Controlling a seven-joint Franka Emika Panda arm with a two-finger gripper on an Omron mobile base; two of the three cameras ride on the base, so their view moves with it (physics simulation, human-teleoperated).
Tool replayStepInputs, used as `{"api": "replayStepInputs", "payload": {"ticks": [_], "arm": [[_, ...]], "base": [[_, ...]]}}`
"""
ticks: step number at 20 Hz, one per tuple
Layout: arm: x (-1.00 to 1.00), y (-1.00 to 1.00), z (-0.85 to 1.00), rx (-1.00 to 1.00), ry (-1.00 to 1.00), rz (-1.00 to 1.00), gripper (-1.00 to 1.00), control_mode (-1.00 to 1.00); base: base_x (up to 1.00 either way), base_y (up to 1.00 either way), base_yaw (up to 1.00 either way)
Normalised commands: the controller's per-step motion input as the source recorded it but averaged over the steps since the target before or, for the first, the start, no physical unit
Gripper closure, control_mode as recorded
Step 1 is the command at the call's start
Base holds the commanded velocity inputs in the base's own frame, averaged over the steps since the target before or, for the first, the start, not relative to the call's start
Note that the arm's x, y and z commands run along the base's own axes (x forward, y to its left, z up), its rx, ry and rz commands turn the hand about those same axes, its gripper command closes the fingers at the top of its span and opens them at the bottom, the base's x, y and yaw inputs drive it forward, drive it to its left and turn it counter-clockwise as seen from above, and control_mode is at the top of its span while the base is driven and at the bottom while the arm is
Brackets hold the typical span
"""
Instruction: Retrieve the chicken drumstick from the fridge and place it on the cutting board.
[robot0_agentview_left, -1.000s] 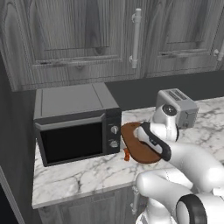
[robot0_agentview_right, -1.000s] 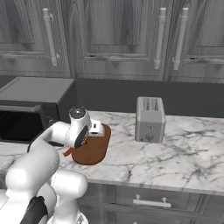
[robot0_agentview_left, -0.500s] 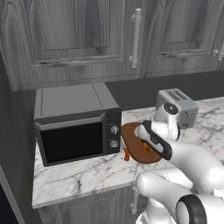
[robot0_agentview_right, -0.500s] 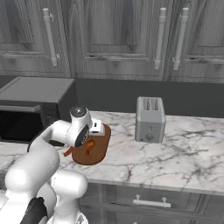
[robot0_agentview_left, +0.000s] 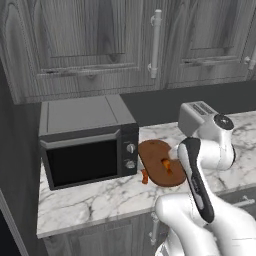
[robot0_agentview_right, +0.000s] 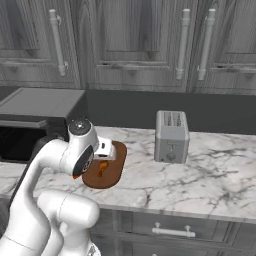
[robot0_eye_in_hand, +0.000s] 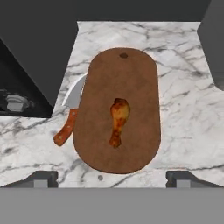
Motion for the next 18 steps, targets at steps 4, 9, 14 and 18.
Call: {"api": "replayStepInputs", "payload": {"ticks": [4,9,14,18], "arm": [[-1.0,-0.08,1.0,0.02,-0.07,0.0,-1.0,-1.0],[-1.0,-0.1,1.0,0.02,-0.31,-0.01,-1.0,-1.0],[-1.0,-0.01,1.0,0.0,-0.48,-0.03,-1.0,-1.0],[-0.75,-0.17,0.48,0.02,-0.5,-0.04,-1.0,-1.0]], "base": [[0.0,0.0,0.0],[0.0,0.0,0.0],[0.0,0.0,0.0],[0.0,0.0,0.0]]}}
